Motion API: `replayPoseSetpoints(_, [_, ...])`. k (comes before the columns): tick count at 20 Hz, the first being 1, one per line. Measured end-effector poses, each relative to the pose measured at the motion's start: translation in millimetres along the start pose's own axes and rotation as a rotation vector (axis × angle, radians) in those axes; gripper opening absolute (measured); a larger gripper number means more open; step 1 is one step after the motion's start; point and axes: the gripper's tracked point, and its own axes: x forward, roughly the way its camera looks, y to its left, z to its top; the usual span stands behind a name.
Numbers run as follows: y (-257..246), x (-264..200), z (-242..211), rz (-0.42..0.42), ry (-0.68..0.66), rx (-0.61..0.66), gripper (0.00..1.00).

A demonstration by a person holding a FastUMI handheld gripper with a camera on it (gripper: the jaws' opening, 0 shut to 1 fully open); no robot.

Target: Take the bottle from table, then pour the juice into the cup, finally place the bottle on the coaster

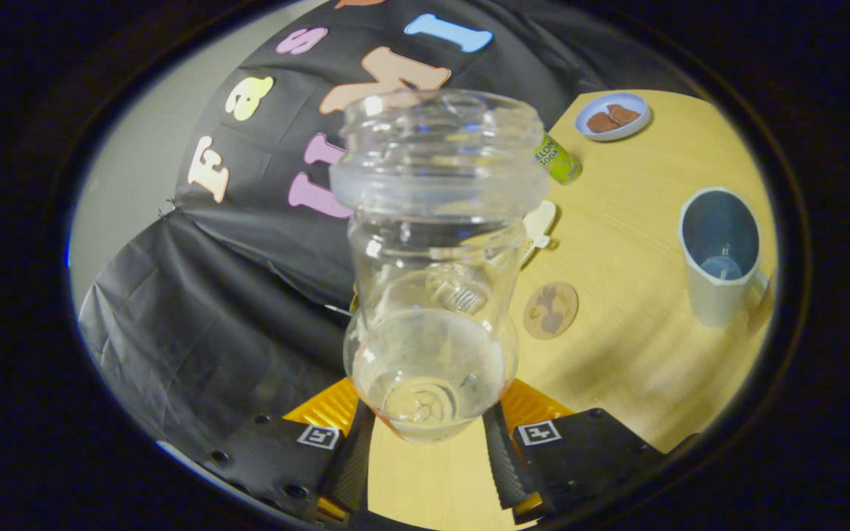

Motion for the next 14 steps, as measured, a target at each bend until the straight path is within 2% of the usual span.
replayPoseSetpoints(7, [-9.3,4.4,5.8,0.067,-0.016,0.205,0.72])
replayPoseSetpoints(11, [-18.7,3.7,10.3,0.070,-0.025,0.290,0.72])
replayPoseSetpoints(14, [-30.5,7.0,10.9,0.043,-0.015,0.328,0.72])
